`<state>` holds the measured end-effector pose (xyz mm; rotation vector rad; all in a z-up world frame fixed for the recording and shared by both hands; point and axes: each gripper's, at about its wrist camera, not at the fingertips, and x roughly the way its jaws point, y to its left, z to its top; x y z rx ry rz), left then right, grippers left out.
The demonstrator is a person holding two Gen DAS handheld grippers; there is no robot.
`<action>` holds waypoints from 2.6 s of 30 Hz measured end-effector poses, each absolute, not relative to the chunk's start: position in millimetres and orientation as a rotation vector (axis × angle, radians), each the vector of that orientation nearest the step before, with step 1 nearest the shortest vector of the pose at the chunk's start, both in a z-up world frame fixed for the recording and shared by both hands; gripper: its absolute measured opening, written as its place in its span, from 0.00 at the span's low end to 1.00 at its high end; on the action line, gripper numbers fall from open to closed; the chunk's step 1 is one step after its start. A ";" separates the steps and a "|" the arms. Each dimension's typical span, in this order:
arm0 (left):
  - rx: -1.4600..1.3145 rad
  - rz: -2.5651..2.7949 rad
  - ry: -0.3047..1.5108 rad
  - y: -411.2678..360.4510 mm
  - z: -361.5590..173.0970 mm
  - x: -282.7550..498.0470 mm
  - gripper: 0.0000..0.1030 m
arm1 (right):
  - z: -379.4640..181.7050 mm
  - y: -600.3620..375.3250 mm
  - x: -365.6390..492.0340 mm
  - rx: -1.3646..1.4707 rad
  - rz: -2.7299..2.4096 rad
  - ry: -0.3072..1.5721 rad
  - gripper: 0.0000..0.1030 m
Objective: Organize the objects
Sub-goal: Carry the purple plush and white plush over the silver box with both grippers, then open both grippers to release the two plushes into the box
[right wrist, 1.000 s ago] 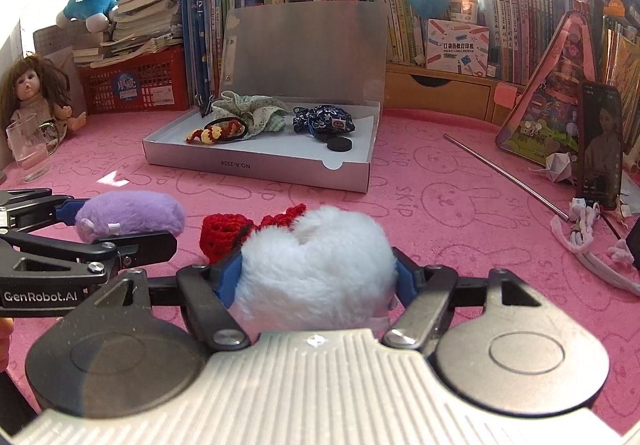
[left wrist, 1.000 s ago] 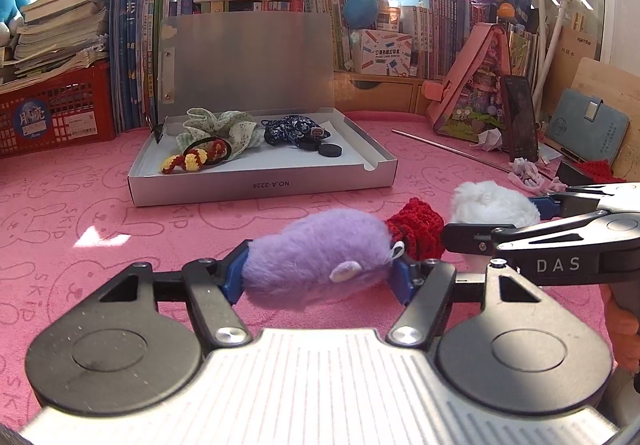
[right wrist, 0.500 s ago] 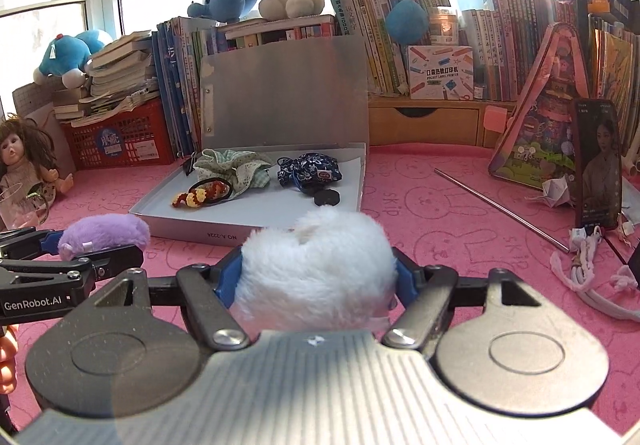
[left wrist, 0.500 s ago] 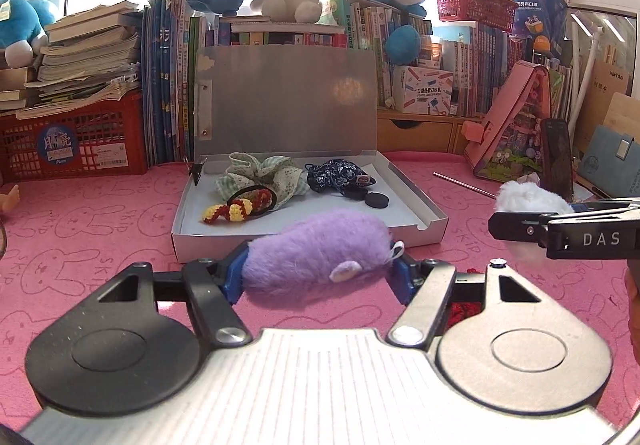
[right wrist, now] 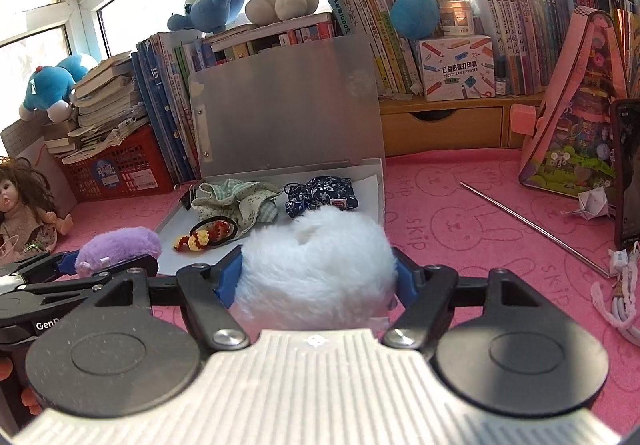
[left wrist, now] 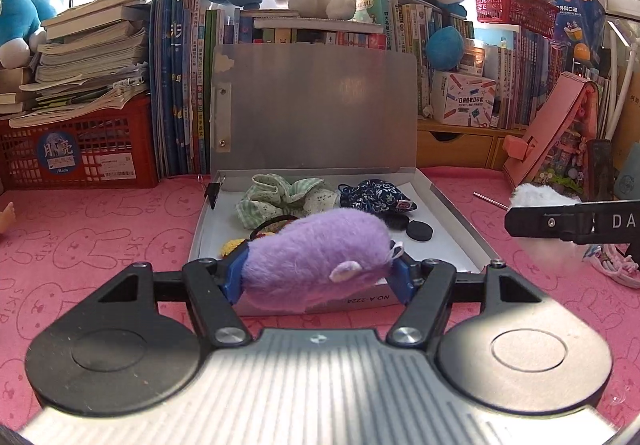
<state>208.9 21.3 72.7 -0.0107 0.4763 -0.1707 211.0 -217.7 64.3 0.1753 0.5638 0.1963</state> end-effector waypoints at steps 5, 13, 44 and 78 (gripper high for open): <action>-0.010 -0.124 0.496 22.5 66.6 232.2 0.70 | 57.8 -218.7 237.5 0.245 0.219 0.584 0.72; -0.025 -0.089 0.529 27.0 55.4 263.9 0.70 | 48.5 -210.2 264.8 0.254 0.215 0.615 0.72; 0.001 -0.011 0.607 37.6 5.6 325.8 0.70 | -4.3 -190.4 330.6 0.175 0.170 0.718 0.72; -0.016 -0.143 0.517 21.7 67.5 267.0 0.87 | 47.9 -208.8 302.9 0.135 0.198 0.629 0.94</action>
